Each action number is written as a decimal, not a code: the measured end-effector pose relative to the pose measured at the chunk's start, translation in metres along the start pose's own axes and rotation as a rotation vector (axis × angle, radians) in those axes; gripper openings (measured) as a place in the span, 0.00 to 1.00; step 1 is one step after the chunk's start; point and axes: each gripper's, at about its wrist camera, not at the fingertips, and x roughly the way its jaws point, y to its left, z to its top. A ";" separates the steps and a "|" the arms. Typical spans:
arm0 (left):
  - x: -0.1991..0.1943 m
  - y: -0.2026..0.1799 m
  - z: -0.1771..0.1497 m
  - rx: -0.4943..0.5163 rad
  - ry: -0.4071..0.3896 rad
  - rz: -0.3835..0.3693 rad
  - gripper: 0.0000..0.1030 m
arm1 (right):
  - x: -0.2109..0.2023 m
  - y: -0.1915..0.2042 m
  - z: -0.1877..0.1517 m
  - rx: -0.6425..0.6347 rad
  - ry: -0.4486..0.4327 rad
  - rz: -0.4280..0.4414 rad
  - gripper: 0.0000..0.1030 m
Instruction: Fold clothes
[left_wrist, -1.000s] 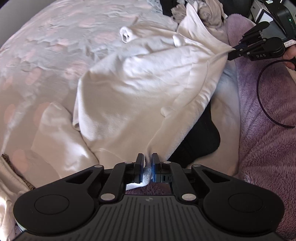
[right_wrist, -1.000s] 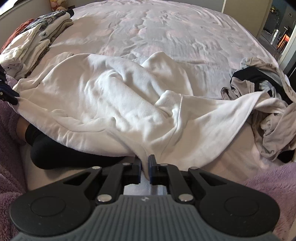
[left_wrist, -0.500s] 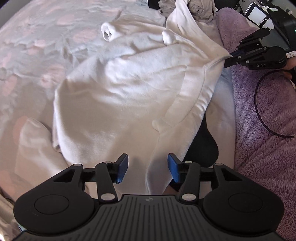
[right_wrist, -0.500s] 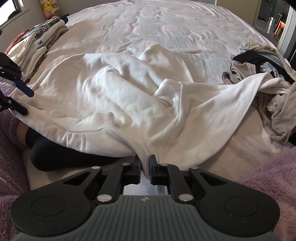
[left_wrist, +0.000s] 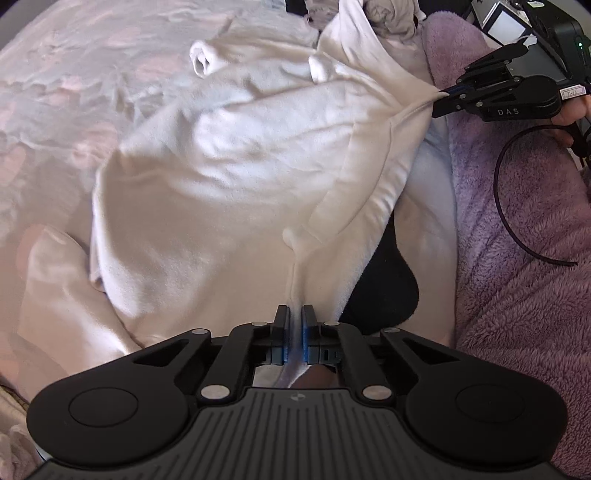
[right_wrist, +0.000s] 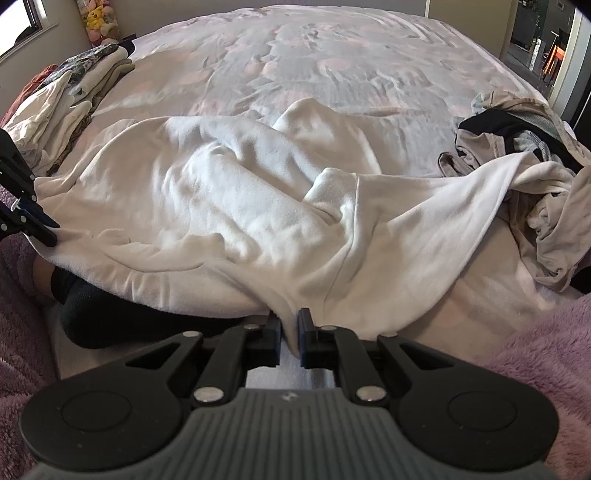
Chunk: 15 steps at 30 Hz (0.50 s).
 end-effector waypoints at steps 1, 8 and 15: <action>-0.007 0.001 0.001 -0.010 -0.020 0.017 0.04 | -0.004 0.000 0.003 -0.004 -0.014 -0.008 0.10; -0.078 0.017 0.010 -0.112 -0.246 0.185 0.03 | -0.052 0.007 0.046 -0.080 -0.202 -0.134 0.06; -0.176 0.028 0.025 -0.211 -0.552 0.340 0.03 | -0.120 0.020 0.123 -0.129 -0.474 -0.257 0.05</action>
